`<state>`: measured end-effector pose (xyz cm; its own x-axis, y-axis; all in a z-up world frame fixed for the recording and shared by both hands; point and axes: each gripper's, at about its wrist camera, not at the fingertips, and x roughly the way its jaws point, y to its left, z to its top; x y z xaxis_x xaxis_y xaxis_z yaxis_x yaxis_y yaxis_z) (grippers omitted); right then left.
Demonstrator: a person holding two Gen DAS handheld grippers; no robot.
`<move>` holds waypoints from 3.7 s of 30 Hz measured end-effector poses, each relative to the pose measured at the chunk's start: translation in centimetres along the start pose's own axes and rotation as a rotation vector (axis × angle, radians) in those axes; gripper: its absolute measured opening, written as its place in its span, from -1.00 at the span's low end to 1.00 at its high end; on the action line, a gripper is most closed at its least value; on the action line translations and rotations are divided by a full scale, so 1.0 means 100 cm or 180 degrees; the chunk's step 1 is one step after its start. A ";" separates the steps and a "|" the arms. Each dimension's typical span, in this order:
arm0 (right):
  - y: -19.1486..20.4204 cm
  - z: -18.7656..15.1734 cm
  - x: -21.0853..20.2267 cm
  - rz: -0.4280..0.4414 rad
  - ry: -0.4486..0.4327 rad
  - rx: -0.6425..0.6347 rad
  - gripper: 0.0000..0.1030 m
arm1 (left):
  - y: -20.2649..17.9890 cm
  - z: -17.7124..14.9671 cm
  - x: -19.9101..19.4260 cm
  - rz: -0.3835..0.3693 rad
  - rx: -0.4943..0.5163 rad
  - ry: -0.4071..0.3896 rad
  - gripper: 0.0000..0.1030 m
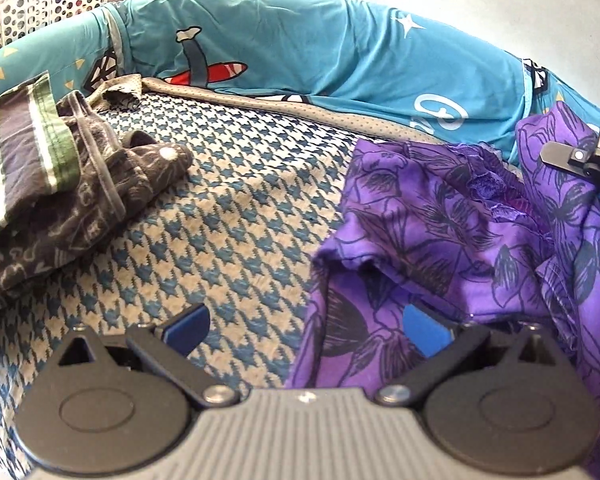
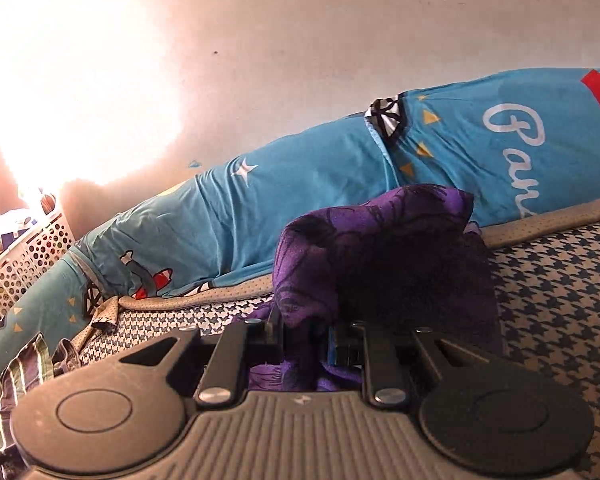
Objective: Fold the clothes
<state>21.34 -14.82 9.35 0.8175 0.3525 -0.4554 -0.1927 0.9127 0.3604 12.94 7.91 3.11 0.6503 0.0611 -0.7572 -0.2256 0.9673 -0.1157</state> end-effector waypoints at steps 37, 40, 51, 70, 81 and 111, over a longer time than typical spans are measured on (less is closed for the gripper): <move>0.074 -0.064 0.076 0.0125 0.0416 -0.1286 0.12 | 0.046 0.012 0.011 0.0032 -0.0296 0.0094 1.00; 0.081 -0.072 0.077 0.0080 0.0477 -0.1517 -0.30 | 0.046 0.012 0.012 0.0029 -0.0278 0.0099 1.00; 0.098 -0.082 0.065 0.0001 0.0175 -0.1780 -0.69 | 0.051 0.012 0.010 0.0096 -0.0338 0.0070 1.00; 0.122 -0.118 0.048 0.0804 0.0589 -0.2187 -0.19 | 0.072 0.033 0.005 0.0237 -0.0564 -0.0106 1.00; 0.110 -0.096 0.029 0.0404 0.0327 -0.2232 -0.23 | 0.052 0.061 0.006 0.0115 -0.0513 -0.0218 1.00; 0.110 -0.123 0.032 0.0517 0.0218 -0.2556 -0.79 | -0.002 0.098 0.054 -0.0240 0.0019 -0.0147 1.00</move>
<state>15.18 -1.10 1.79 0.7162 0.4810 -0.5057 -0.6566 0.7100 -0.2545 23.65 10.42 5.34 0.6981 -0.0006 -0.7160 -0.1705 0.9711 -0.1672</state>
